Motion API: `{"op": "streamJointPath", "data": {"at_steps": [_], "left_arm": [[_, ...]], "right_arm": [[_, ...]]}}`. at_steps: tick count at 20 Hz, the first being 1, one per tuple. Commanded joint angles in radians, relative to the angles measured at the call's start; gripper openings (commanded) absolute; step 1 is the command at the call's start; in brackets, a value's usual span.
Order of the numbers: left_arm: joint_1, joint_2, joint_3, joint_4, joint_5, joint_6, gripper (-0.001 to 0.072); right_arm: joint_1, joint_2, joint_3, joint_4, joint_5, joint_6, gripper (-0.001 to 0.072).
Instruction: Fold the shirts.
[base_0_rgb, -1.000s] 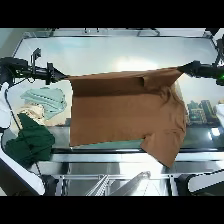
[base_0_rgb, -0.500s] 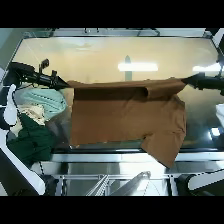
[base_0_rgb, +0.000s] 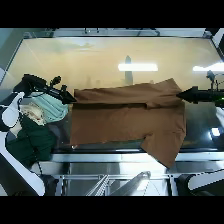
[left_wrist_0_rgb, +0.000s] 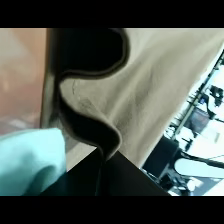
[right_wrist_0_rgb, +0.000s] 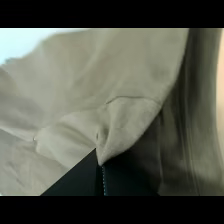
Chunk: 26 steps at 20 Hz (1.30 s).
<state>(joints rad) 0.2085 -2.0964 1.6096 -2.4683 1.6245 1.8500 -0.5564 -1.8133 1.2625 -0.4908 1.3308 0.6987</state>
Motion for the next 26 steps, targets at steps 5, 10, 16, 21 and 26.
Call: {"op": "streamJointPath", "data": {"at_steps": [5, 10, 16, 21, 26], "left_arm": [[-0.018, 0.003, -0.013, 0.015, 0.007, 0.003, 0.0251], [-0.017, 0.019, 0.166, 0.007, 0.127, -0.011, 0.0251], [0.040, 0.331, -0.168, 0.018, 0.095, 0.054, 0.0251], [0.109, 0.671, -0.693, 0.136, -0.133, 0.079, 0.0282], [0.142, 0.804, -0.989, 0.137, -0.266, 0.137, 0.0283]], "right_arm": [[-0.002, 0.004, -0.005, -0.047, 0.005, 0.040, 0.0248], [-0.037, 0.113, -0.006, -0.114, -0.020, 0.124, 0.0358], [-0.105, 0.488, -0.316, -0.362, -0.098, 0.337, 0.0354], [-0.117, 0.718, -0.623, -0.659, -0.224, 0.688, 0.0358], [-0.188, 0.602, -0.632, -0.627, -0.100, 0.676, 0.0357]]}}
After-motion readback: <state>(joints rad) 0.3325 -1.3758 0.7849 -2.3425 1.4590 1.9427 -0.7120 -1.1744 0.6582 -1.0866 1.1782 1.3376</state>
